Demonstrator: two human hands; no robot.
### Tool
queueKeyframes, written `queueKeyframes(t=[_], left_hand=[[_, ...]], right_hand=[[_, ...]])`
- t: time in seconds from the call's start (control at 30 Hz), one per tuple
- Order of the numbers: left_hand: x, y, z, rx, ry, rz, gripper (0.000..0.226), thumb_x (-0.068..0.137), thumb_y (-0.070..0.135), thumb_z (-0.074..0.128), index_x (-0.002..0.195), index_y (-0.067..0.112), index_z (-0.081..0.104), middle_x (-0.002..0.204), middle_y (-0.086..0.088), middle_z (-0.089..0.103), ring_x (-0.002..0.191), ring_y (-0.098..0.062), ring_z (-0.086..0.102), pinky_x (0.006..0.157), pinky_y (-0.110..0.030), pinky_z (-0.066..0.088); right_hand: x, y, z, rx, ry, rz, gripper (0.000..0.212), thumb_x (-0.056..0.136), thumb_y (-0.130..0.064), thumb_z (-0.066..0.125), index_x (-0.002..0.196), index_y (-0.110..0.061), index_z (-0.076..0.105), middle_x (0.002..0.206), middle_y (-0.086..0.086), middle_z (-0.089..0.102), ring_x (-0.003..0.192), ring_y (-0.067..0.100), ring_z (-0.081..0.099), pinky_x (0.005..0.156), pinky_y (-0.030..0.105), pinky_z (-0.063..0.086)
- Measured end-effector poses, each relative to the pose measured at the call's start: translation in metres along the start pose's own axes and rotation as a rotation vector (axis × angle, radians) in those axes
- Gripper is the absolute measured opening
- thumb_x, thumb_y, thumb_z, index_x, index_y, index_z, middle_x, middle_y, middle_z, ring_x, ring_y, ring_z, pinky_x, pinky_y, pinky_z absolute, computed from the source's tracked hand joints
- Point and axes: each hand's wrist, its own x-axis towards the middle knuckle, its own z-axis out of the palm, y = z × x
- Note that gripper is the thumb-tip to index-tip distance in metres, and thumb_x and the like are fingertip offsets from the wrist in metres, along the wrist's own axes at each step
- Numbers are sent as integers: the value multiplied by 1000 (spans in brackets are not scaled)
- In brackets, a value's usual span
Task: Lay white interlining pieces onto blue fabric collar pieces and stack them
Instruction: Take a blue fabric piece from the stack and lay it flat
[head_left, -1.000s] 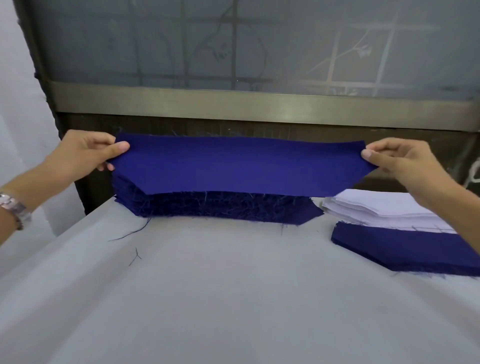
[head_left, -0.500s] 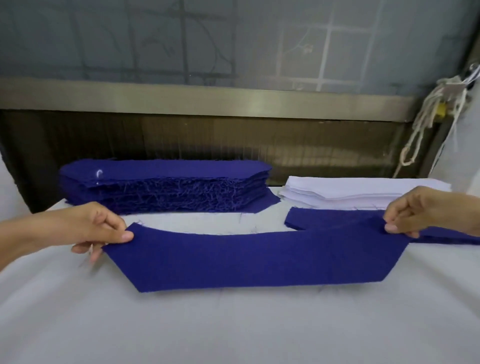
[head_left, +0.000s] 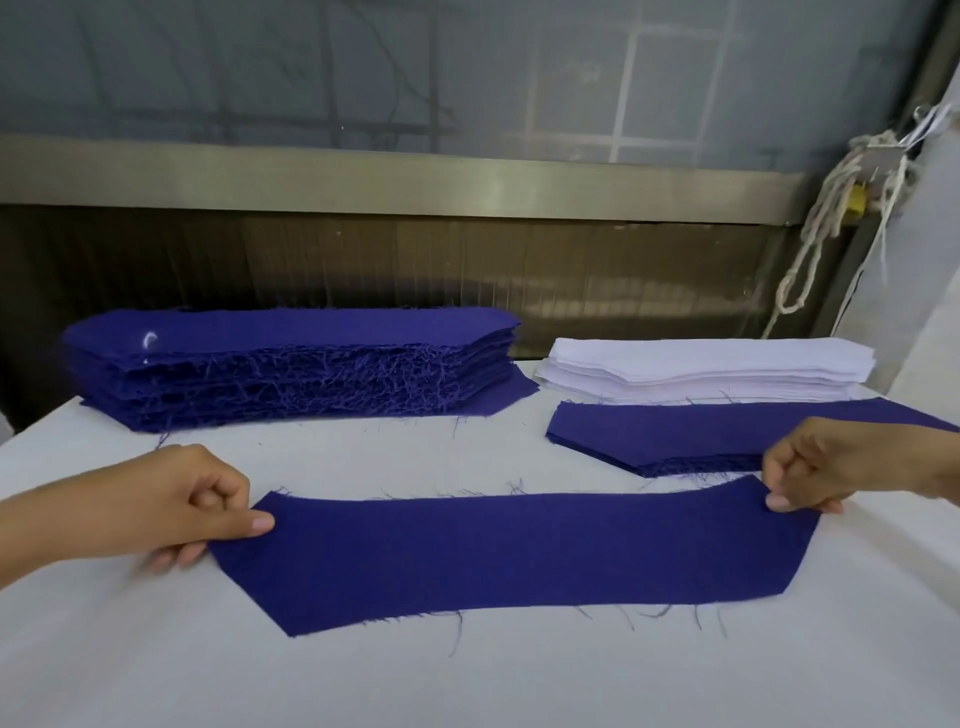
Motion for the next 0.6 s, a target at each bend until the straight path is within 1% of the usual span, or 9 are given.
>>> queueKeyframes(t=[0.1, 0.23, 0.37, 0.43, 0.5, 0.53, 0.6], left_hand=[[-2, -1, 6, 60, 81, 35, 68, 56, 89, 65, 59, 22, 57, 51, -6, 65, 40, -13, 55, 46, -19, 47], [-3, -5, 9, 144, 150, 43, 73, 55, 97, 55, 60, 24, 57, 49, 0, 65, 40, -4, 47, 50, -12, 45], [-4, -10, 10, 223, 195, 12, 77, 51, 103, 46, 62, 28, 58, 48, 4, 65, 40, -3, 48, 54, -14, 48], [-6, -11, 8, 274, 220, -4, 77, 49, 106, 41, 62, 32, 59, 48, 7, 65, 41, -2, 51, 55, -15, 49], [-8, -10, 7, 322, 248, -12, 74, 49, 106, 41, 64, 36, 60, 48, 11, 65, 42, -1, 55, 56, -16, 49], [-9, -8, 7, 358, 286, -9, 72, 49, 105, 41, 64, 38, 60, 46, 14, 63, 43, 0, 55, 56, -16, 48], [-9, -1, 7, 425, 455, 35, 63, 54, 100, 41, 62, 39, 58, 40, 16, 56, 41, 1, 53, 53, -22, 49]], right_hand=[[0, 4, -1, 3, 0, 17, 49, 63, -55, 91, 81, -12, 74, 67, 4, 63, 57, 8, 50, 55, 16, 40], [1, 6, 0, -9, 5, 39, 54, 58, -57, 92, 80, -12, 74, 66, 5, 64, 58, 9, 50, 54, 17, 40], [3, 7, -1, -19, 13, 42, 55, 57, -58, 92, 83, -13, 74, 67, 5, 64, 58, 10, 50, 53, 17, 40], [3, 9, -1, -17, 24, 51, 53, 59, -57, 92, 85, -14, 73, 69, 6, 64, 60, 10, 52, 54, 17, 41], [4, 12, -2, -25, 34, 61, 51, 63, -57, 91, 86, -16, 73, 71, 7, 67, 62, 11, 53, 55, 17, 42], [5, 15, -3, -30, 42, 63, 50, 63, -58, 90, 87, -17, 73, 72, 8, 67, 63, 11, 53, 56, 17, 42], [6, 19, -5, -37, 67, 60, 51, 64, -60, 89, 87, -18, 73, 73, 9, 69, 63, 12, 53, 56, 18, 42]])
